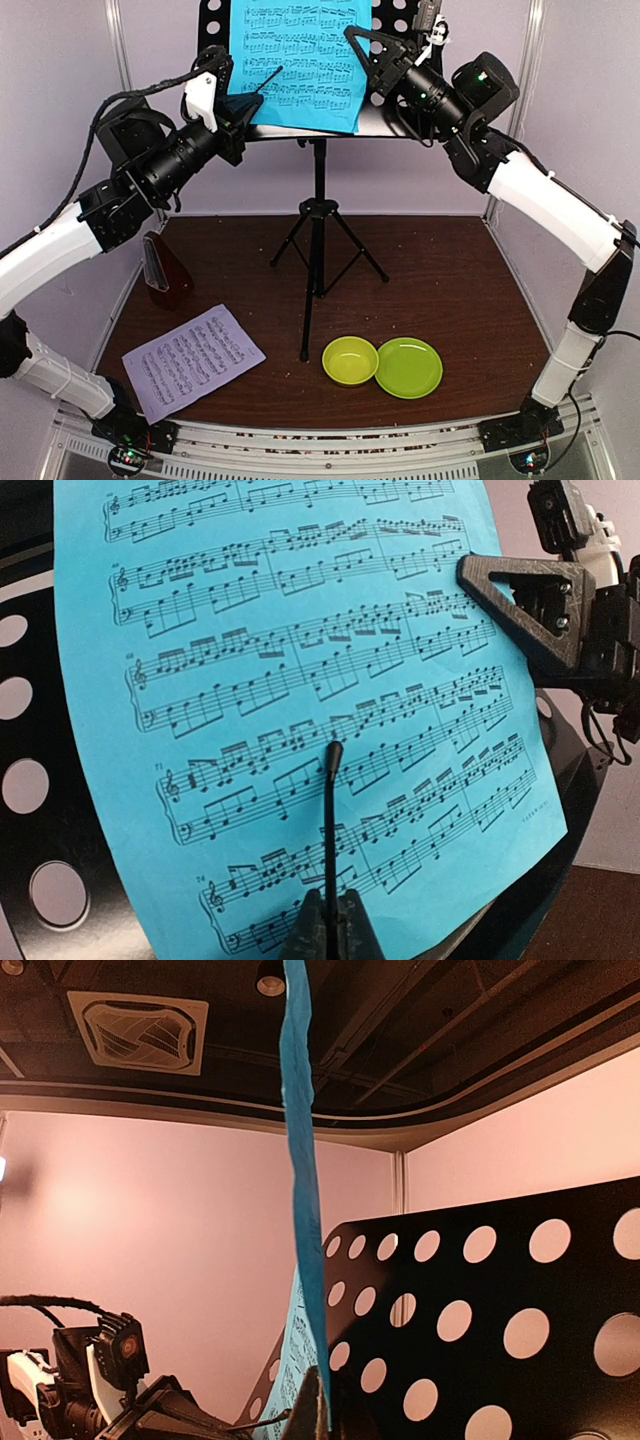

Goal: Set up the instrument practice props

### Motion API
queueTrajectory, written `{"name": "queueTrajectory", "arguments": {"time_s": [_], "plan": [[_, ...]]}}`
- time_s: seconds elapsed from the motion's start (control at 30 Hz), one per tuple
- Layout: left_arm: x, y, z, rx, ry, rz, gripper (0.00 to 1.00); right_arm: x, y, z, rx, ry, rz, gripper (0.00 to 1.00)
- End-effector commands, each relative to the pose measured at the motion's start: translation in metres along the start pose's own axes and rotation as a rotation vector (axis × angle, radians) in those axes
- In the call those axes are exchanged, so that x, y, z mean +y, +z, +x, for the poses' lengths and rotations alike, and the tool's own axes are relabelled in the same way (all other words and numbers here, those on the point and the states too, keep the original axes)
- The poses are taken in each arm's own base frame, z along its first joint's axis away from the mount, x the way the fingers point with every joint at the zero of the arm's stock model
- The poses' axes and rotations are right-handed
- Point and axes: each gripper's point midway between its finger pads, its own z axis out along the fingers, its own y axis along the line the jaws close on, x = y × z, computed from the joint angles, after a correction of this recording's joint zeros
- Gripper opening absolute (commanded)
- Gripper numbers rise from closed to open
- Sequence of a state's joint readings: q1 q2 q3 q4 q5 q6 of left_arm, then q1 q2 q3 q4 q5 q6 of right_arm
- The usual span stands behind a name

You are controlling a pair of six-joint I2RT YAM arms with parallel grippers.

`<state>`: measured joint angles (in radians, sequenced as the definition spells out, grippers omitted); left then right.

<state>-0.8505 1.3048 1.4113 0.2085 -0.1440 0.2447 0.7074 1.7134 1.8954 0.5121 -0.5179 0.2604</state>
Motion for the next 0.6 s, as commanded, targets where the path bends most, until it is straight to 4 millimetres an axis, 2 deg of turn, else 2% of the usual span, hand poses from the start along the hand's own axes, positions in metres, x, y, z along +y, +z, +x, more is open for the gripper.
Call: {"name": "queueTrajectory", "arguments": {"time_s": [0.0, 0.33, 0.4, 0.43, 0.57], "plan": [[0.003, -0.011, -0.037, -0.135, -0.015, 0.027, 0.00, 0.018, 0.009, -0.005, -0.003, -0.026, -0.083, 0.00], [0.000, -0.010, -0.037, -0.138, -0.019, 0.049, 0.00, 0.018, 0.021, 0.007, 0.014, -0.043, -0.113, 0.00], [0.000, -0.010, -0.038, -0.140, -0.020, 0.053, 0.00, 0.016, 0.022, 0.016, 0.031, -0.031, -0.114, 0.00], [0.000, -0.010, -0.038, -0.140, -0.020, 0.054, 0.00, 0.017, 0.024, 0.008, 0.014, -0.038, -0.118, 0.00], [0.000, -0.010, -0.037, -0.140, -0.018, 0.056, 0.00, 0.014, 0.025, 0.015, 0.017, -0.023, -0.113, 0.00]]}}
